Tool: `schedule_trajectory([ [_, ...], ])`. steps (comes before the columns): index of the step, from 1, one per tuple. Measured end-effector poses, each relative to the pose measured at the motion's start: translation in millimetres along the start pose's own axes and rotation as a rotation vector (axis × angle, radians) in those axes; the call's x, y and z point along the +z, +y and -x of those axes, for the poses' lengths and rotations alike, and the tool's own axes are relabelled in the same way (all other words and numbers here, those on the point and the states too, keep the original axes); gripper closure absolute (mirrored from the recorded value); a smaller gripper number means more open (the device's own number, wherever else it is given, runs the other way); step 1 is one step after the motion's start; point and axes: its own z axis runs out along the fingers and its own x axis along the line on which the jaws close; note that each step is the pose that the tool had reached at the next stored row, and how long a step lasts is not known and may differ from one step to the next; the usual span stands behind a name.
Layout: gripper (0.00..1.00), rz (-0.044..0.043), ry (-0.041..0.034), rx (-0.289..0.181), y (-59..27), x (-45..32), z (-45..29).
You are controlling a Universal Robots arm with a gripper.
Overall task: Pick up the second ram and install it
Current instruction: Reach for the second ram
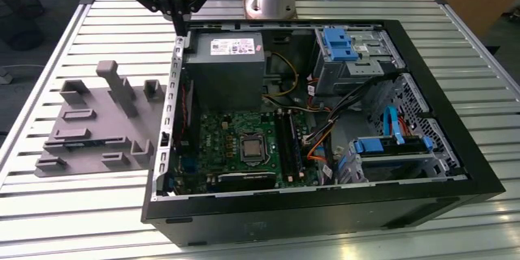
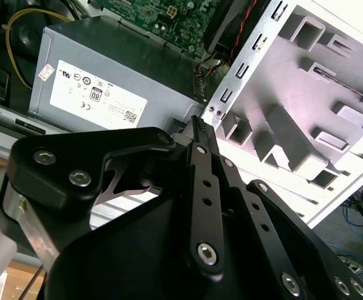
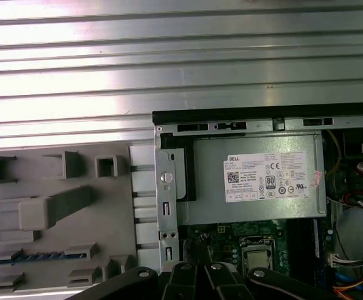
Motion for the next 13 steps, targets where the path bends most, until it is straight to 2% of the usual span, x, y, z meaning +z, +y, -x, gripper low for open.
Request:
schedule_trajectory([
  [13,0.89,0.0000,0.0000,0.000,-0.5,-0.1,-6.4],
])
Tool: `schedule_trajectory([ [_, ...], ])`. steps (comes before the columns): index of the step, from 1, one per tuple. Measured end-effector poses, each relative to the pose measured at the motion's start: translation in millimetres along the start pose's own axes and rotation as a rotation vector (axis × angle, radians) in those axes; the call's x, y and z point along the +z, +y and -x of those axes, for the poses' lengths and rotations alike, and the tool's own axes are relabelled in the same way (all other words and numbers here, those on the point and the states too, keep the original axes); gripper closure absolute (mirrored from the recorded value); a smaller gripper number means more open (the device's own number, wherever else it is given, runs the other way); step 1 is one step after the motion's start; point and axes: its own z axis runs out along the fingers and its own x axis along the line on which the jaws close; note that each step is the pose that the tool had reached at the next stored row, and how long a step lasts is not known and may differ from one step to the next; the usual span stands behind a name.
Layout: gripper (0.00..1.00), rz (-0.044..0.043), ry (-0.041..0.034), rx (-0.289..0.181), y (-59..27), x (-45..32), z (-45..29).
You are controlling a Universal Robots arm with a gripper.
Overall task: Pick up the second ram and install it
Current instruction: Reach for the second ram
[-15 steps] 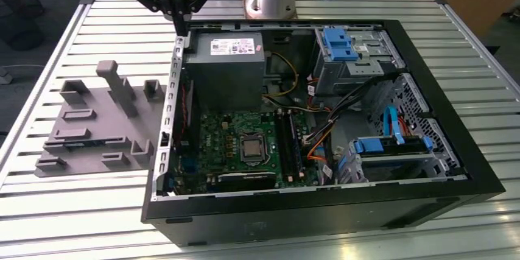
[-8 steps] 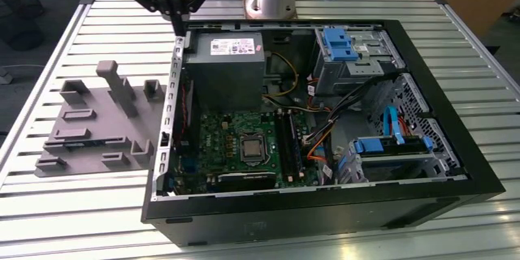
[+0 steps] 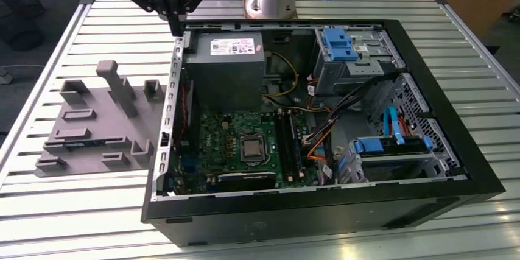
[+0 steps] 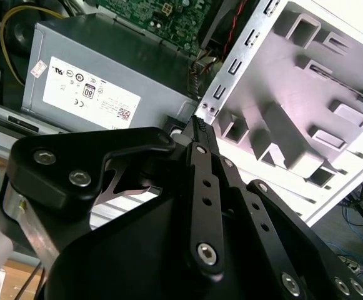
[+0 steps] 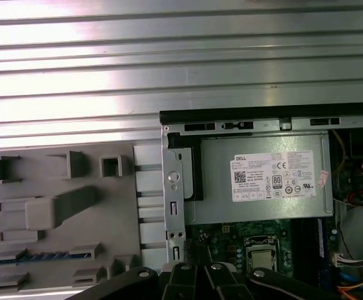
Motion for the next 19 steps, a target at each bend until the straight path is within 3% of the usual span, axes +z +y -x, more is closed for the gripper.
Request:
schedule_trajectory([
  [19,0.89,-0.0001,0.0000,0.000,-0.8,-0.2,-10.1],
])
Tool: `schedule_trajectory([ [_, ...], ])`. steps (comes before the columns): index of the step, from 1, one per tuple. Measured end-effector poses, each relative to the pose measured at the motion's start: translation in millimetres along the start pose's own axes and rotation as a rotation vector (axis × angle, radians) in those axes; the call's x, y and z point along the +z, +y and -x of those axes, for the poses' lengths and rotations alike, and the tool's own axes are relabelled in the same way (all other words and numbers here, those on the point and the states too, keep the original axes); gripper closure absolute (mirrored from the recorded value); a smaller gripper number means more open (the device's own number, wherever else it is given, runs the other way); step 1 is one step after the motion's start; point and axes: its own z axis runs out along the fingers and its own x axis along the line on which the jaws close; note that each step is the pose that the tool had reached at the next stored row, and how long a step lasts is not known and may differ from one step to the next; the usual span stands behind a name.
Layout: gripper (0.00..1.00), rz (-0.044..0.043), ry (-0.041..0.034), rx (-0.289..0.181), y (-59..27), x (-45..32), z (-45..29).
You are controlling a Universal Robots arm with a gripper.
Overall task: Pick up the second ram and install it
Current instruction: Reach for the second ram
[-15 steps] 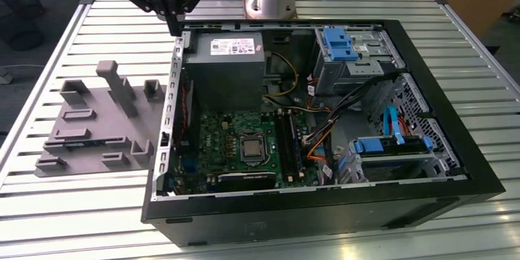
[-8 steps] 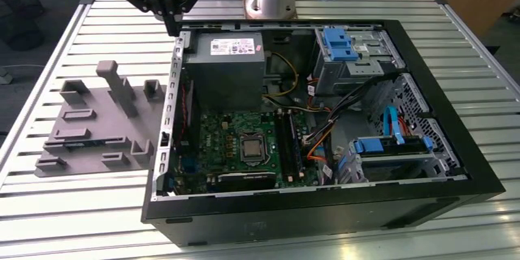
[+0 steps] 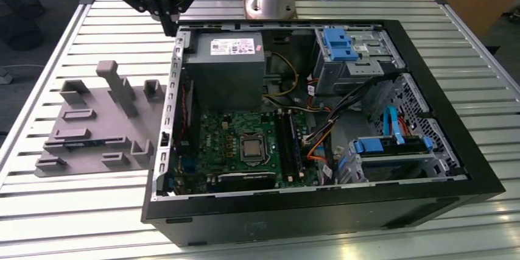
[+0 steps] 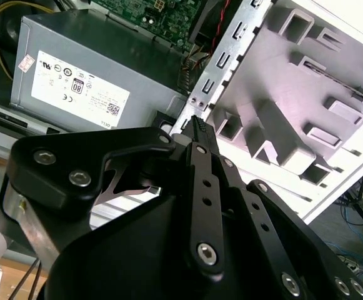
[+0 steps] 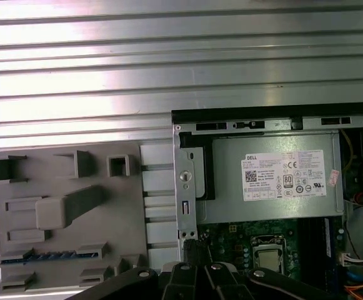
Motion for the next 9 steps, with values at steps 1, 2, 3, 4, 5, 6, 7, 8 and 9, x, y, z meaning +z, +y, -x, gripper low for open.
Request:
schedule_trajectory([
  [1,0.89,0.0000,0.0000,0.000,0.0,0.0,-0.7],
  [2,0.89,0.0001,-0.0001,0.000,-0.1,0.0,-1.4],
  [3,0.89,0.0000,-0.0001,0.000,-0.2,0.0,-2.0],
  [4,0.89,0.0001,0.0000,0.000,-0.2,0.0,-2.7],
  [5,0.89,0.0000,0.0000,0.000,-0.2,-0.1,-3.4],
  [6,0.89,0.0001,-0.0001,0.000,-0.3,0.0,-4.1],
  [7,0.89,0.0001,-0.0001,0.000,-0.4,-0.1,-4.8],
  [8,0.89,0.0000,-0.0001,0.000,-0.4,-0.1,-5.5],
  [9,0.89,0.0001,-0.0001,0.000,-0.5,-0.1,-6.2],
])
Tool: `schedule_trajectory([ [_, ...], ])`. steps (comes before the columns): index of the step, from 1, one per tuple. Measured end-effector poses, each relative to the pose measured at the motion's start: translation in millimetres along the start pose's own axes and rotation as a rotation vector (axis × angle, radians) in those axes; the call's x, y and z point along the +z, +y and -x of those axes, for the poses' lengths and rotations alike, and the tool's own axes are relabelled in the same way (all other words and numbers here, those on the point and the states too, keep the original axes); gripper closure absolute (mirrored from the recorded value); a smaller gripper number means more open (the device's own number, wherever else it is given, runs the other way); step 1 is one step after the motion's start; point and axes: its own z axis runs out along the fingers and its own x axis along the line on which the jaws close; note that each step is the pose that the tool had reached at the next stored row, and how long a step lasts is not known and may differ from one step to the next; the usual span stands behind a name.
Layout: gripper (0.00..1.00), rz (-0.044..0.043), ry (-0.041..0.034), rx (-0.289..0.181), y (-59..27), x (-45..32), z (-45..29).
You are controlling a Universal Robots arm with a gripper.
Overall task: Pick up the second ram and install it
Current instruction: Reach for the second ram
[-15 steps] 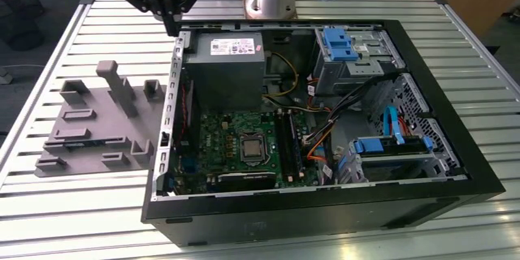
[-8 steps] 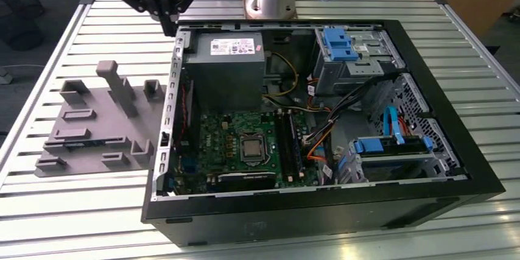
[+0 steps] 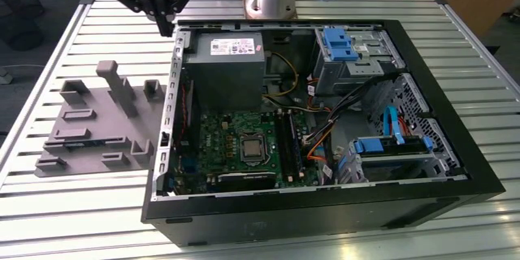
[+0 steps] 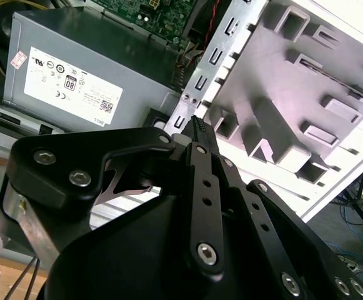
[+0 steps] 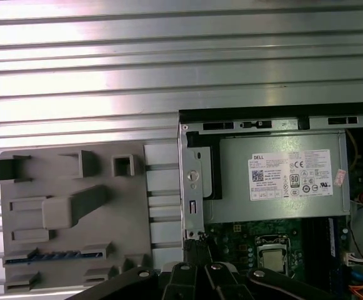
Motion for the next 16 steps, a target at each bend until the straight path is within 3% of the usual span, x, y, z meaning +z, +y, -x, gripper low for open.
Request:
schedule_trajectory([
  [16,0.89,0.0000,0.0000,0.000,-0.8,-0.3,-10.7],
])
